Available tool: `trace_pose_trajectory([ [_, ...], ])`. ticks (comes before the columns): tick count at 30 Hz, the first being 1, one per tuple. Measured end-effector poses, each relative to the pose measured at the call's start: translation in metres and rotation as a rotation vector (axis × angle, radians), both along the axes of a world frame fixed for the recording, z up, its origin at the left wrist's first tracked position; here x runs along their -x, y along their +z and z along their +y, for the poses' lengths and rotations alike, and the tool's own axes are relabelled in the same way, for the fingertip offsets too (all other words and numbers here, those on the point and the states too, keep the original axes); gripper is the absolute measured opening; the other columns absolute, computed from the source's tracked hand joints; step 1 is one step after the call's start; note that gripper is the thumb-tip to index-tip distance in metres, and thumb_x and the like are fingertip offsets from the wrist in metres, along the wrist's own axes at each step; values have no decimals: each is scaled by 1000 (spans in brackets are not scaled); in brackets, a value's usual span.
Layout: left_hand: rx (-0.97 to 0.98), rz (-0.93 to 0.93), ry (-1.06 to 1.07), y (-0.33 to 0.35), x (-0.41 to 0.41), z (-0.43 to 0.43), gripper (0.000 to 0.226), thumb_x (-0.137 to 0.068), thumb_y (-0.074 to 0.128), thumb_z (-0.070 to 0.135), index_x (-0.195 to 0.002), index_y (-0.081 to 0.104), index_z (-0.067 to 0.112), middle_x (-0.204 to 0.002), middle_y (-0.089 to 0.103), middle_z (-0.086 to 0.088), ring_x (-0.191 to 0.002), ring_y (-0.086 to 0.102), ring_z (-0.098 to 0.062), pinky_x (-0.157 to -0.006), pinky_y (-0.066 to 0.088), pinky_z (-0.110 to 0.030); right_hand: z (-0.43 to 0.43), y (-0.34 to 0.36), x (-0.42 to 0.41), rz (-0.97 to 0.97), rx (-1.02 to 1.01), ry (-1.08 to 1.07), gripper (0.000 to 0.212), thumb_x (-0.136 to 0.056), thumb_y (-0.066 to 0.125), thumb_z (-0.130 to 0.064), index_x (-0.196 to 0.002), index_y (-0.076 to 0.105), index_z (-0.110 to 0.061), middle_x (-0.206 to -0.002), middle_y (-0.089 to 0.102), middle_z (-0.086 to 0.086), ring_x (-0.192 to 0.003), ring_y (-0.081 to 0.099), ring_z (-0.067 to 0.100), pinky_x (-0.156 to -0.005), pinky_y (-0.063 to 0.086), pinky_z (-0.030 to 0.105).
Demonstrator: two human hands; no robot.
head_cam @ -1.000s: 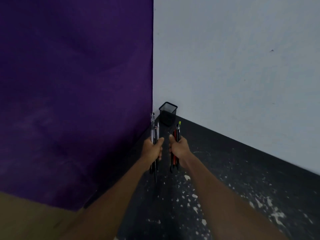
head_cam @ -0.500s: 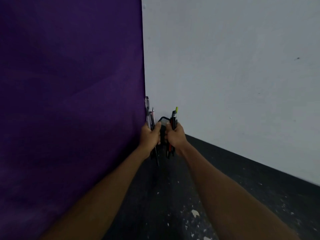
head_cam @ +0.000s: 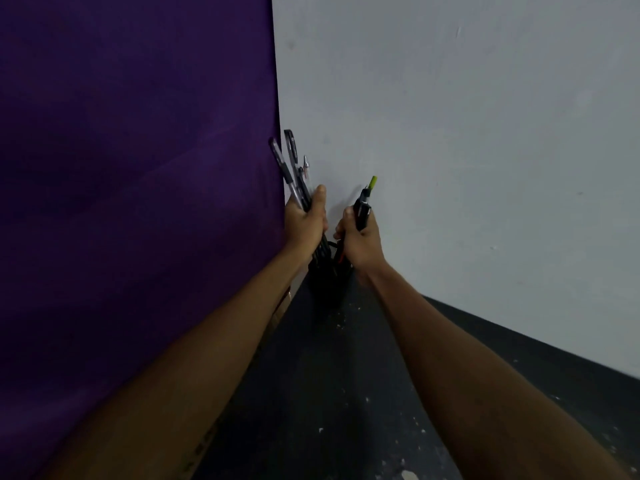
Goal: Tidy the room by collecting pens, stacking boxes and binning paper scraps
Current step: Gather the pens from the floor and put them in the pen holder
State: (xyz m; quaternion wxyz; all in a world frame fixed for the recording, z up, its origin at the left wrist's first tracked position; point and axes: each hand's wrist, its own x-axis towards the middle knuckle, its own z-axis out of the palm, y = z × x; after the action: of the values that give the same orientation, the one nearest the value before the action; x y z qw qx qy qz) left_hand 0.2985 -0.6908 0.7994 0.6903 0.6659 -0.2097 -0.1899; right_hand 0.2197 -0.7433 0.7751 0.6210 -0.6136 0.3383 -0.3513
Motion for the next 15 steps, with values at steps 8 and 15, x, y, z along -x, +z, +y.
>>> trace_pose_trajectory([
  [8,10,-76,-20,-24,-18,-24,30,-97,52,33,-82,52,7,-56,48,3,-43,47,1,-47,41,-14,-13,-14,-15,-41,80,-8,15,-101,42,-26,-96,49,-15,-76,55,0,-64,53,4,-57,47,14],
  [15,4,-55,-20,-57,-14,-24,21,-95,55,33,-96,60,12,-74,63,6,-68,63,-7,-67,55,-26,-9,-31,-17,-113,90,20,13,-102,42,-17,-108,51,-10,-94,63,0,-81,63,0,-73,51,16],
])
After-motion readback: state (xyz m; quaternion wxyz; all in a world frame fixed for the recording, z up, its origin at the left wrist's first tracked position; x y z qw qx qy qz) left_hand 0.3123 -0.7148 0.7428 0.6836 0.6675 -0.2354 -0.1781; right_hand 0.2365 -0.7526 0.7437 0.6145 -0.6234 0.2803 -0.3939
